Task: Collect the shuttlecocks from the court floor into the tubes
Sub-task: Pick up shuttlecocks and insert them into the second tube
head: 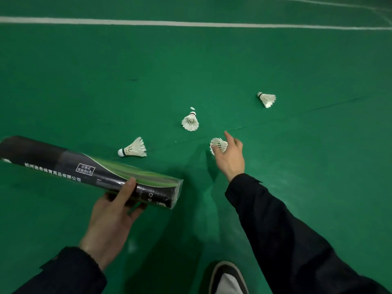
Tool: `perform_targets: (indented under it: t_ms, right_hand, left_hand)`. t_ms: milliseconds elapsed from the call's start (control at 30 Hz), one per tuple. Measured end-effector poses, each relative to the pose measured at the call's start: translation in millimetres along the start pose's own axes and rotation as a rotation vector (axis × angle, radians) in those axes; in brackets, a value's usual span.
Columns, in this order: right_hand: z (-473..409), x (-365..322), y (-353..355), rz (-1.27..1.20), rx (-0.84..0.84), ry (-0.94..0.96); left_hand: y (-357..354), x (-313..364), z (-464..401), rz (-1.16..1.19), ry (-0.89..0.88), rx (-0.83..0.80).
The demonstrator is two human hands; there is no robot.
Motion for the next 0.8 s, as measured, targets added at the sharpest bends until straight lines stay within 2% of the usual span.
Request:
perform_targets:
  t_ms: [67, 133, 233, 300, 367, 433, 567, 633, 700, 733, 800]
  right_hand:
    - [-25, 12, -2, 0.094, -0.058, -0.025]
    - [-32, 11, 4, -0.006, -0.037, 0.035]
    - [15, -7, 11, -0.643, -0.063, 0.137]
    - [65, -25, 3, -0.855, -0.223, 0.186]
    - [104, -39, -12, -0.793, -0.358, 0.236]
    - [124, -45, -27, -0.694, -0.375, 0.265]
    - [134, -28, -23, -0.825, -0.096, 0.140]
    - [146, -26, -8, -0.946, 0.014, 0.229]
    - [156, -38, -5, -0.880, -0.072, 0.411]
    - [162, -47, -11, -0.769, -0.182, 0.488]
    - [165, -57, -36, -0.528, -0.404, 0.522]
  left_hand:
    - [-4, 0, 4, 0.025, -0.011, 0.054]
    - [-12, 3, 11, 0.047, -0.020, 0.080]
    - [-17, 6, 15, 0.112, -0.050, 0.137]
    - [-26, 4, 13, 0.133, -0.047, 0.149]
    - [-39, -2, 11, 0.123, -0.029, 0.145]
    - [-51, -10, 8, 0.109, -0.009, 0.139]
    - [-62, -13, 4, 0.080, -0.008, 0.118]
    - [-63, -10, 4, 0.068, -0.012, 0.114]
    - [-61, -6, 3, 0.067, -0.030, 0.122]
    - [-59, -4, 3, 0.069, -0.049, 0.127]
    - [-57, -2, 4, 0.065, -0.069, 0.132]
Point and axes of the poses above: each hand's wrist, its own z-axis away from the middle knuckle, its own y-axis out of the back of the hand, x = y × z, the point moved 8 cm from there along -z, towards the middle knuckle, and after that the axes turned 13 degrees about -x, right-handed, at the moved point
